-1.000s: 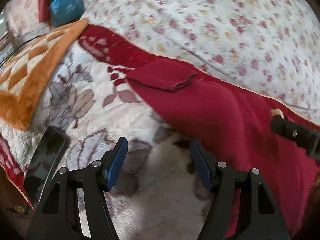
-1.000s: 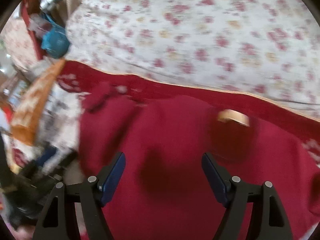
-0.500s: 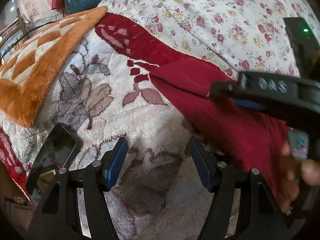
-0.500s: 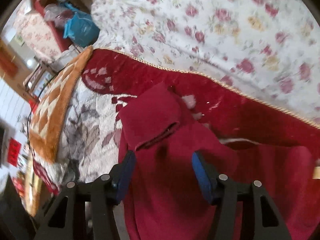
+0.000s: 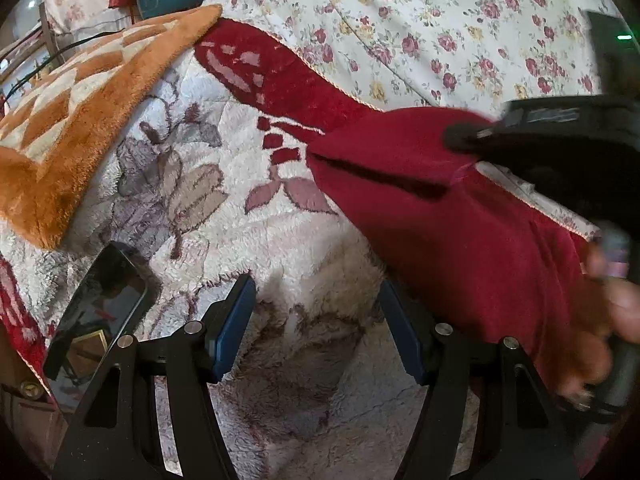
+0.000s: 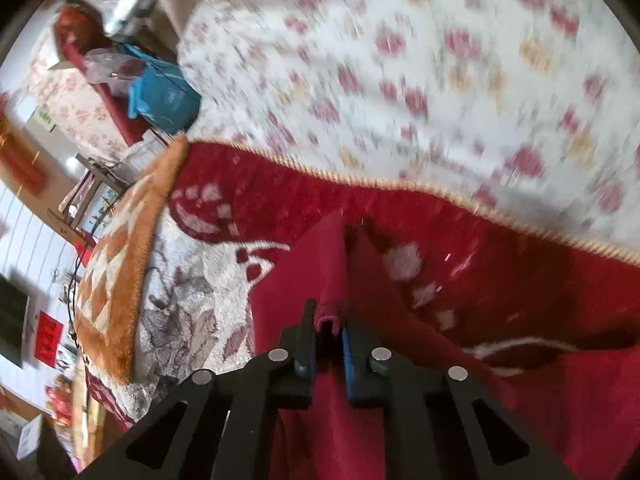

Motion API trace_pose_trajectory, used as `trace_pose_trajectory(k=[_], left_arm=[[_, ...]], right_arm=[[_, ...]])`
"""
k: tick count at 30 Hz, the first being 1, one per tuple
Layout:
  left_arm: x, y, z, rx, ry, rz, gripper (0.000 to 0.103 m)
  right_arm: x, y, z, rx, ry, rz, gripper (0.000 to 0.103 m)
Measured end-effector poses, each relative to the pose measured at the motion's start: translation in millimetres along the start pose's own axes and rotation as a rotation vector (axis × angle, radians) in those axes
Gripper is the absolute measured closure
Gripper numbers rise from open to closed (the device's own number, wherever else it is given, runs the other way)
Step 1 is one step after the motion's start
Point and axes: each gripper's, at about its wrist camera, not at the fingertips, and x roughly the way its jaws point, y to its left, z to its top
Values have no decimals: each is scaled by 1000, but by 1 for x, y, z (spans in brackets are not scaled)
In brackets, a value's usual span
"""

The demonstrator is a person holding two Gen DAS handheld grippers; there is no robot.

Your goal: Fold small clothes

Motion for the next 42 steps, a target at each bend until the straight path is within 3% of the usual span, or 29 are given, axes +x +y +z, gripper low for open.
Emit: trace_pose_trajectory(k=[11,17,22,27,33,42], left_arm=[[-14,-15,-7,41,-45,-11,38],[-27,-23,-17,54,-69,-45,38],[-32,-46,-33,118,-46,-90,38],[-30,-66,-43,173,-50,-61,38],[-31,-65,-47,181,-31,-83,38],[-46,-61,-53,194,-44,-76,38]], right_arm=[[-129,16,-8,-93,-150,-13,96],[-217,-17,-28,-40,-233,-61,96],[-259,-52,-49,1,-240,-155,96],[-288,-94,-72,84,-254,-199,96],[-323,-140,-99,151,-262,-290,96],[-304,-220,-136,251,-76,-562,96]])
